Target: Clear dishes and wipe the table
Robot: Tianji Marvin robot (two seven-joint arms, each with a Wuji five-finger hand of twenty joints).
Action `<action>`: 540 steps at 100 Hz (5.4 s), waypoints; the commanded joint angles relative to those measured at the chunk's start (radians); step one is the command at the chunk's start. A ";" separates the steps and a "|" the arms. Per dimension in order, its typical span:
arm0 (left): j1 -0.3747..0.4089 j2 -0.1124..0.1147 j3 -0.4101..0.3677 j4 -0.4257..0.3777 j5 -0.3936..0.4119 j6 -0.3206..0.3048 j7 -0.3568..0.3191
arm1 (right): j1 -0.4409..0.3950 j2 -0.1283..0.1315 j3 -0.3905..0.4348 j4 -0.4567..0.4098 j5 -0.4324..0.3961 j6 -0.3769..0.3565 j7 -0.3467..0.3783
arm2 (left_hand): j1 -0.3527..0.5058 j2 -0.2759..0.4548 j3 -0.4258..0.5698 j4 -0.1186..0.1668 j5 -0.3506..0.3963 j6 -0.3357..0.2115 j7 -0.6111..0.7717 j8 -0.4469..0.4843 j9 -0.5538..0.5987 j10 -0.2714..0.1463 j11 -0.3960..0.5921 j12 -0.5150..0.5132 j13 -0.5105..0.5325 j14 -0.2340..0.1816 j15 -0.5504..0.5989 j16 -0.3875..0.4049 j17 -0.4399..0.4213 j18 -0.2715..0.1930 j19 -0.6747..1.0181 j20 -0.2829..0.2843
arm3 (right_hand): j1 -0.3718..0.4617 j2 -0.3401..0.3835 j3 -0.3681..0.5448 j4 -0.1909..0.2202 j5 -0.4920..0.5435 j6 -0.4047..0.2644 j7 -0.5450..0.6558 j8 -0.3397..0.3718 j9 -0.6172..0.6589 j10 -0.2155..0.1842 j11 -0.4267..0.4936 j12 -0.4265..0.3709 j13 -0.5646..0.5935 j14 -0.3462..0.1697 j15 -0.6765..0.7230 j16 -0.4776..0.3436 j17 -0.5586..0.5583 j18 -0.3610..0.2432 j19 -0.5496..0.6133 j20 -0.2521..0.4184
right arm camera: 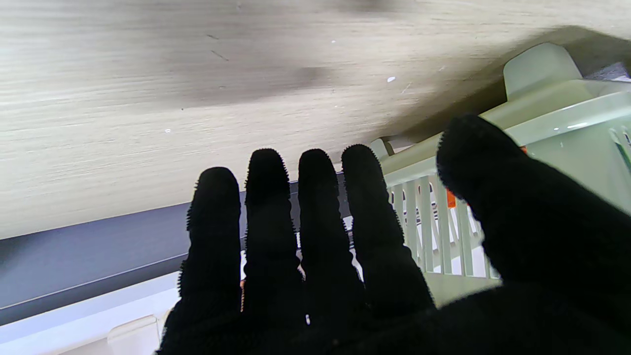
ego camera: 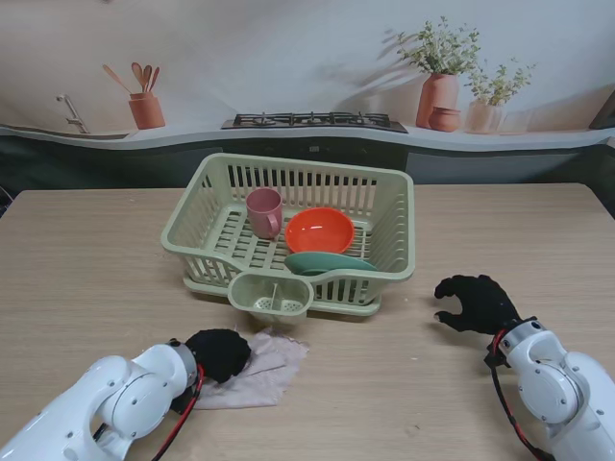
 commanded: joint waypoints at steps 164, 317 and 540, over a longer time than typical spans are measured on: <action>0.179 -0.017 -0.198 -0.026 0.105 0.046 0.171 | -0.010 -0.007 0.016 -0.017 0.029 -0.018 0.018 | 0.072 0.055 0.036 0.025 0.058 0.018 0.023 -0.030 0.028 0.054 0.002 -0.020 0.011 0.060 -0.010 -0.021 0.001 0.076 -0.007 0.060 | -0.032 -0.005 -0.048 0.033 0.009 -0.005 -0.053 -0.007 -0.037 -0.002 -0.072 -0.023 -0.036 0.000 -0.116 -0.047 -0.043 0.063 -0.084 -0.006; 0.099 0.004 -0.121 0.008 0.143 0.125 -0.015 | -0.010 -0.008 0.024 -0.017 0.024 -0.024 0.011 | 0.016 0.023 0.050 0.022 0.080 0.031 -0.192 -0.143 -0.159 0.093 0.106 0.048 -0.131 -0.022 0.107 0.043 -0.088 0.031 0.005 0.048 | -0.035 0.003 -0.047 0.035 0.012 -0.003 -0.056 -0.003 -0.042 0.000 -0.065 -0.019 -0.044 0.000 -0.102 -0.039 -0.046 0.057 -0.081 0.003; 0.230 -0.043 -0.355 0.177 0.159 -0.032 0.520 | -0.019 -0.008 0.046 -0.027 0.010 -0.032 0.002 | -0.013 -0.010 0.062 0.026 0.050 -0.011 -0.105 -0.060 -0.116 0.003 -0.023 0.000 -0.153 0.038 -0.063 -0.042 -0.160 0.070 -0.085 0.056 | -0.038 0.005 -0.052 0.036 0.013 -0.001 -0.060 -0.002 -0.043 0.000 -0.064 -0.019 -0.048 -0.001 -0.098 -0.038 -0.051 0.056 -0.079 0.005</action>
